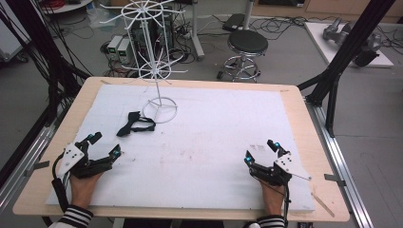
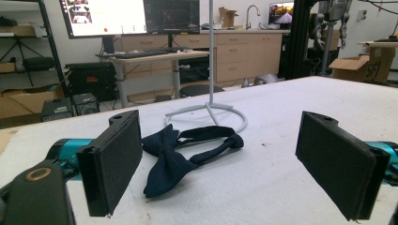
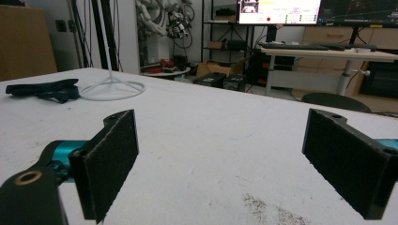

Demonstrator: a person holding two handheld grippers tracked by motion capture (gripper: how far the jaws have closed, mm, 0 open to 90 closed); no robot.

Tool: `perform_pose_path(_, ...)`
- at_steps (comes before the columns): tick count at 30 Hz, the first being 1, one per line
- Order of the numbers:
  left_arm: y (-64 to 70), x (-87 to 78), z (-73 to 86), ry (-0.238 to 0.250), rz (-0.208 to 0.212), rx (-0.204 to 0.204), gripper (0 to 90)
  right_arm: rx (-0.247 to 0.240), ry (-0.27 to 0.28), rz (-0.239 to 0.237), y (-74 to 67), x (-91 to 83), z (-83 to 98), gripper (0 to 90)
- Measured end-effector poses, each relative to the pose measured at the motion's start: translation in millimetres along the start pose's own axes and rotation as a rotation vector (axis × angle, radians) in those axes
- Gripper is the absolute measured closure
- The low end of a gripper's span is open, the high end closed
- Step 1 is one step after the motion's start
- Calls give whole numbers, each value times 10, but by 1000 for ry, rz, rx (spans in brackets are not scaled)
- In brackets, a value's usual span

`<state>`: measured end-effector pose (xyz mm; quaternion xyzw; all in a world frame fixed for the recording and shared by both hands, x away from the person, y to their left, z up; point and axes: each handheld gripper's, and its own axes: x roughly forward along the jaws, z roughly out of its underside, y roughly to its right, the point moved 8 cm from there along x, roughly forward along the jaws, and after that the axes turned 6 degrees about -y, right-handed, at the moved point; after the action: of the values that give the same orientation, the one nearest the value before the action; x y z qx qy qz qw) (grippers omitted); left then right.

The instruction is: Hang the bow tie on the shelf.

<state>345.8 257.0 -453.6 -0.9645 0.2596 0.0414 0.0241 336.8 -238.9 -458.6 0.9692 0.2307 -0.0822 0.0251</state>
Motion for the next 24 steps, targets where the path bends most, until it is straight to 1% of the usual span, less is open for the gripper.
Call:
perform_pose_path(2, 0, -1, 1, -1, -1, 3, 153, 0, -1, 0, 2, 0, 2, 101)
perform_pose_path(6, 1, -3, -1, 1, -3, 3, 153, 16, -3, 0, 6, -5, 4, 101)
perform_pose_path(9, 1, -3, -1, 2, -3, -1, 153, 12, -4, 0, 5, -5, 5, 101)
perform_pose_path(10, -1, -1, -1, 1, -3, 3, 153, 8, -1, 0, 1, -2, 2, 101)
perform_pose_path(14, 0, 7, 3, -8, 0, 3, 153, 3, 1, 0, 0, -3, 1, 101)
perform_pose_path(19, 15, 21, 7, -25, -2, 20, 153, 13, -3, 2, 6, -6, 4, 101)
perform_pose_path(24, 11, 36, 12, -39, -6, 17, 153, 18, 0, -1, 9, -6, 2, 101)
